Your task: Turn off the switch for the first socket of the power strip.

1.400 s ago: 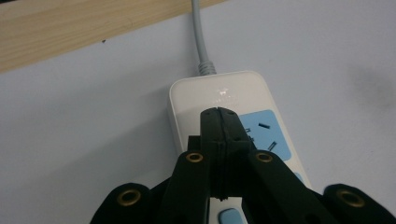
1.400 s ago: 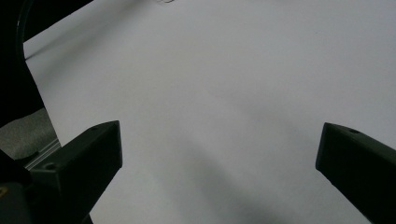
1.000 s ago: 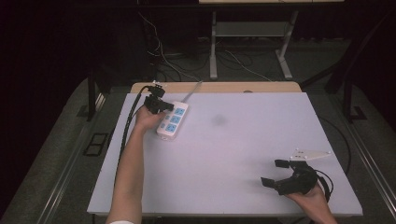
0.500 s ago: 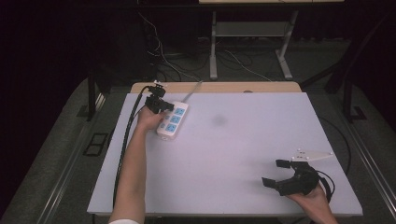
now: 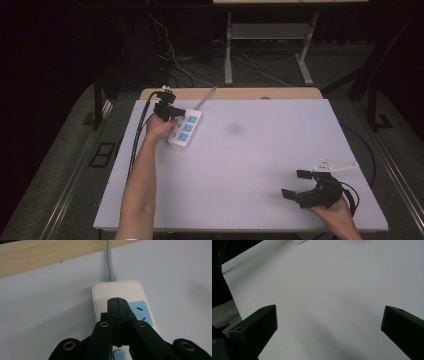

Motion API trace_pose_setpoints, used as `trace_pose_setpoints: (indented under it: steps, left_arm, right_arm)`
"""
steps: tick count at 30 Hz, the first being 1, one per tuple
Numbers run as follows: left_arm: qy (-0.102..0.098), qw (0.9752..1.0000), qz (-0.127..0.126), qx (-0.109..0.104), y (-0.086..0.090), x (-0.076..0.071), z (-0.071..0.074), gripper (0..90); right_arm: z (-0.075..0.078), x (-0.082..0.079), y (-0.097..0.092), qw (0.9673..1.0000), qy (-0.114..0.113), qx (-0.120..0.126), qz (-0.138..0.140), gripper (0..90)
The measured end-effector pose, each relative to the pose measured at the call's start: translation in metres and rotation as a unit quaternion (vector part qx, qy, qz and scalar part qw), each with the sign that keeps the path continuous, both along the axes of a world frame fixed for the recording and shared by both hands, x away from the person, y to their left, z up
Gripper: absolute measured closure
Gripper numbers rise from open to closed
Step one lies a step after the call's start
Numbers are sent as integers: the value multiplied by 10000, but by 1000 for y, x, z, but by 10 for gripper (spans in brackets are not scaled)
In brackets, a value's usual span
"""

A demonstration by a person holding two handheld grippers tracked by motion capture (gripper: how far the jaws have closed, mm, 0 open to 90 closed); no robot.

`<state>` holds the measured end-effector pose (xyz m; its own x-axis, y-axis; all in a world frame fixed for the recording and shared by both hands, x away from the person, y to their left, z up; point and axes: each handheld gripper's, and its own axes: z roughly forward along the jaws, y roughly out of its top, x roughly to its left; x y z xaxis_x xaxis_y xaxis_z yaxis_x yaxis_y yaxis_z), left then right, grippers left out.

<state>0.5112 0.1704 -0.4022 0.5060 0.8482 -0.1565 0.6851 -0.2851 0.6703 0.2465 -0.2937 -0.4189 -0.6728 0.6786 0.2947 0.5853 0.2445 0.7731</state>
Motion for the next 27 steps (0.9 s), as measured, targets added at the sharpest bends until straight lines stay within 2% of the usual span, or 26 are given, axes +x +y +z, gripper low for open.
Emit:
trace_pose_setpoints:
  steps: [9,14,17,21,22,24,27]
  left_arm:
    - [-130,9998,-58,-114,4,-8,13,895]
    - [-264,9993,-94,-244,7,-17,23,893]
    - [-334,9986,-111,-392,12,-24,28,889]
    - [-365,9973,-189,-608,19,-32,36,676]
    - [-373,9969,-216,-664,21,-34,40,609]
    - [-411,9954,-337,-800,23,-38,45,415]
    - [-527,9942,-367,-868,24,-45,55,229]
  right_arm:
    - [1,0,-1,10000,-26,-3,-25,3]
    - [2,-1,-2,10000,-62,0,-42,3]
    - [2,-1,-2,10000,-56,1,-46,3]
    - [2,-1,-1,10000,-62,-2,-32,3]
    - [2,-1,-1,10000,-62,0,-32,3]
    - [2,-1,-1,10000,-59,6,-36,3]
    - [2,-2,-1,10000,-63,16,-33,3]
